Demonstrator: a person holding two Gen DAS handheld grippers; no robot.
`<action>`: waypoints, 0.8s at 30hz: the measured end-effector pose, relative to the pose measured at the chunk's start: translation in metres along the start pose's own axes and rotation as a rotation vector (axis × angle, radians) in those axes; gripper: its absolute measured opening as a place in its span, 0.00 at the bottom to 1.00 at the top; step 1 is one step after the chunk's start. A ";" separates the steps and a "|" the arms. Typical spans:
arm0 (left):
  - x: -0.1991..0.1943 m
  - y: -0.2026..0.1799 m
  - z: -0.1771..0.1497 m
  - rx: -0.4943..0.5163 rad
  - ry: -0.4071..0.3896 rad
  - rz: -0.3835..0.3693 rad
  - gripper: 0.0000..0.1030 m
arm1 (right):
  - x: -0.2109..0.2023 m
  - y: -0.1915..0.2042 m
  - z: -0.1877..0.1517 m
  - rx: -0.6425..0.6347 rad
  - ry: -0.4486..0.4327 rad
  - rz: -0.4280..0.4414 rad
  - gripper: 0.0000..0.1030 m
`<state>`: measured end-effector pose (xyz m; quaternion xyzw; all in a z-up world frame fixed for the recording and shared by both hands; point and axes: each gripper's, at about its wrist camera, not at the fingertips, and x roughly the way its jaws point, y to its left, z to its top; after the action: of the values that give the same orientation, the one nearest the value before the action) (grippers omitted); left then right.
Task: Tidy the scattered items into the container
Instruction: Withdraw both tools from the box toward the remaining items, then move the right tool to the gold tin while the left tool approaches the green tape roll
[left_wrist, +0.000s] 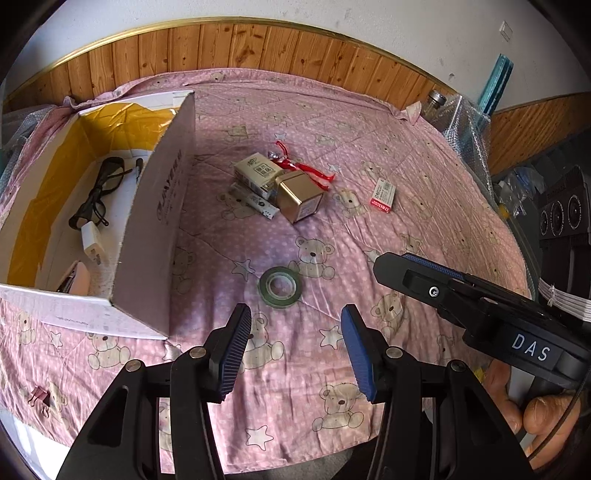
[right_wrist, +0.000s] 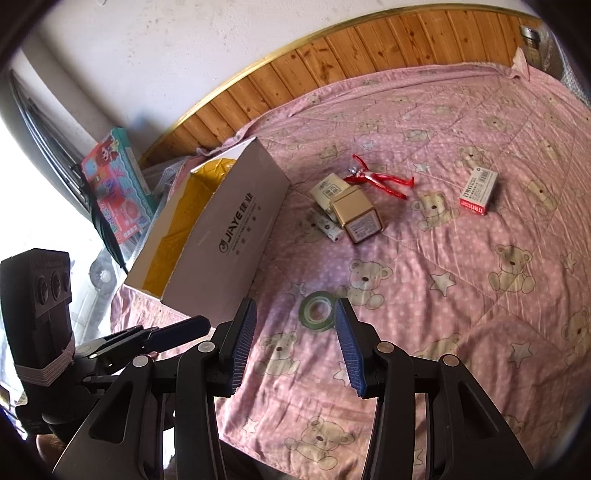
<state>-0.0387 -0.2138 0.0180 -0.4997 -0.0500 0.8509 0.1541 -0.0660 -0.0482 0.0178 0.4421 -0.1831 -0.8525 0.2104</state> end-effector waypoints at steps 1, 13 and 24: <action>0.006 -0.002 0.000 0.001 0.013 0.001 0.51 | 0.001 -0.004 0.000 0.007 0.004 -0.003 0.46; 0.072 0.004 0.005 -0.030 0.129 -0.006 0.51 | 0.028 -0.029 0.011 0.016 0.046 -0.056 0.46; 0.109 0.022 0.014 -0.079 0.191 -0.018 0.51 | 0.068 -0.040 0.042 -0.029 0.095 -0.116 0.46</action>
<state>-0.1043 -0.1995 -0.0713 -0.5838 -0.0732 0.7953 0.1462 -0.1445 -0.0450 -0.0253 0.4889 -0.1344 -0.8438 0.1756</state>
